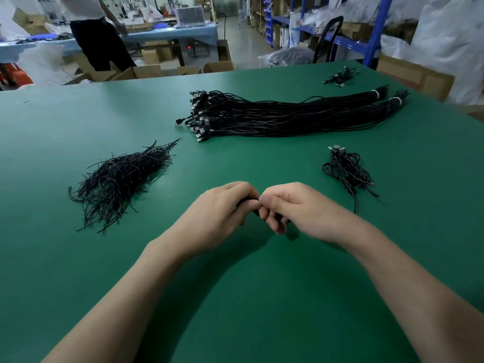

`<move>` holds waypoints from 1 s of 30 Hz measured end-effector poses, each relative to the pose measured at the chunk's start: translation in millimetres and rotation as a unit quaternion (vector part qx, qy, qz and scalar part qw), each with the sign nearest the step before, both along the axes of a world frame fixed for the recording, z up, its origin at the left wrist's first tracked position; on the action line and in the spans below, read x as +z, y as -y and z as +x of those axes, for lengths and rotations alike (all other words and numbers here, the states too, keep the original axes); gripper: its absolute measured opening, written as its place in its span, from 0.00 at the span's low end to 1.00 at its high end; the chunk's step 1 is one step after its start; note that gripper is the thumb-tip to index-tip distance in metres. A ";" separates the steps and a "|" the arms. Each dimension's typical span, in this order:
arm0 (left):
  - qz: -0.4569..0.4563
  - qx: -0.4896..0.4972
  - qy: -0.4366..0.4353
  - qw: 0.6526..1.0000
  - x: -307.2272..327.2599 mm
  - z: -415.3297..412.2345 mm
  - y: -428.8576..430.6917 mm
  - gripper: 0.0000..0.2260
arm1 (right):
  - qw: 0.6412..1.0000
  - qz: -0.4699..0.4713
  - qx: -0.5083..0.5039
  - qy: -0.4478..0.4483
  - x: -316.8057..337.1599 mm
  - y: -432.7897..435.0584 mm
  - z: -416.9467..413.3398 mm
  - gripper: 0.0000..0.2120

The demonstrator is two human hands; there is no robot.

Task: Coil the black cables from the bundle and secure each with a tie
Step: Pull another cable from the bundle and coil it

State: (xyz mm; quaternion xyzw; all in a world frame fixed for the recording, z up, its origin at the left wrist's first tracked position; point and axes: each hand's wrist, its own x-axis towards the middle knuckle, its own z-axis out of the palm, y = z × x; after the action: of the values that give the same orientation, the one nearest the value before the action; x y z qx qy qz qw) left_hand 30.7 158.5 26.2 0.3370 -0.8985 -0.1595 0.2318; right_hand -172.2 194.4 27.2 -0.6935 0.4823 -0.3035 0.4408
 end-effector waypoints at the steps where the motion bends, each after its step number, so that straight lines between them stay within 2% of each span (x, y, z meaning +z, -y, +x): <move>1: 0.009 -0.004 -0.008 1.000 -0.4 0.3 -0.3 0.07 | 0.998 -0.041 -0.016 -0.043 -1.0 -0.2 1.7 0.16; 4: 0.005 -0.003 -0.034 0.999 0.0 1.3 -0.6 0.07 | 0.975 -0.171 -0.048 -0.136 -2.6 0.9 6.2 0.17; 7: -0.031 0.008 -0.058 0.998 1.5 2.0 -2.3 0.07 | 0.959 -0.240 -0.059 -0.138 -2.5 2.4 8.3 0.20; 10: -0.041 0.010 -0.058 0.997 0.9 0.5 -5.1 0.08 | 0.965 -0.226 -0.057 -0.117 -3.3 2.7 7.2 0.22; 14: -0.031 0.007 -0.051 0.998 -3.2 -0.2 -3.9 0.08 | 0.947 -0.240 -0.069 -0.202 -4.6 4.3 3.8 0.22; 18: -0.017 0.018 -0.066 0.997 -6.5 -3.9 -4.2 0.07 | 0.954 -0.221 -0.092 -0.179 -7.0 6.8 0.2 0.20; 21: -0.016 0.051 -0.078 0.996 -8.5 -7.9 -2.5 0.06 | 0.943 -0.240 -0.153 -0.171 -11.5 9.6 -0.3 0.13; 24: -0.022 0.106 -0.100 0.989 -8.5 -9.0 0.7 0.06 | 0.917 -0.282 -0.261 -0.109 -11.0 8.1 -0.5 0.09; 26: -0.018 0.149 -0.122 0.981 -7.9 -8.3 2.3 0.06 | 0.918 -0.250 -0.300 -0.067 -9.1 6.7 -0.7 0.17; 27: -0.018 0.168 -0.131 0.977 -7.6 -7.9 2.8 0.06 | 0.932 -0.199 -0.299 -0.053 -7.8 5.6 1.1 0.21; 29: -0.033 0.196 -0.146 0.969 -6.9 -8.3 2.1 0.07 | 0.967 -0.033 -0.254 0.016 -6.9 1.1 9.5 0.28; 30: -0.046 0.204 -0.153 0.966 -6.2 -9.5 0.7 0.06 | 0.972 0.064 -0.212 0.072 -7.0 -1.2 15.2 0.31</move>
State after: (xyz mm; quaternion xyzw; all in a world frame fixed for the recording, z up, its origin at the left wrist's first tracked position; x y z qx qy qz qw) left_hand 21.2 157.8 19.9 0.4734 -0.7713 -0.1170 0.4090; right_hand -157.0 195.6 20.2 -0.5221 0.6041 -0.4074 0.4432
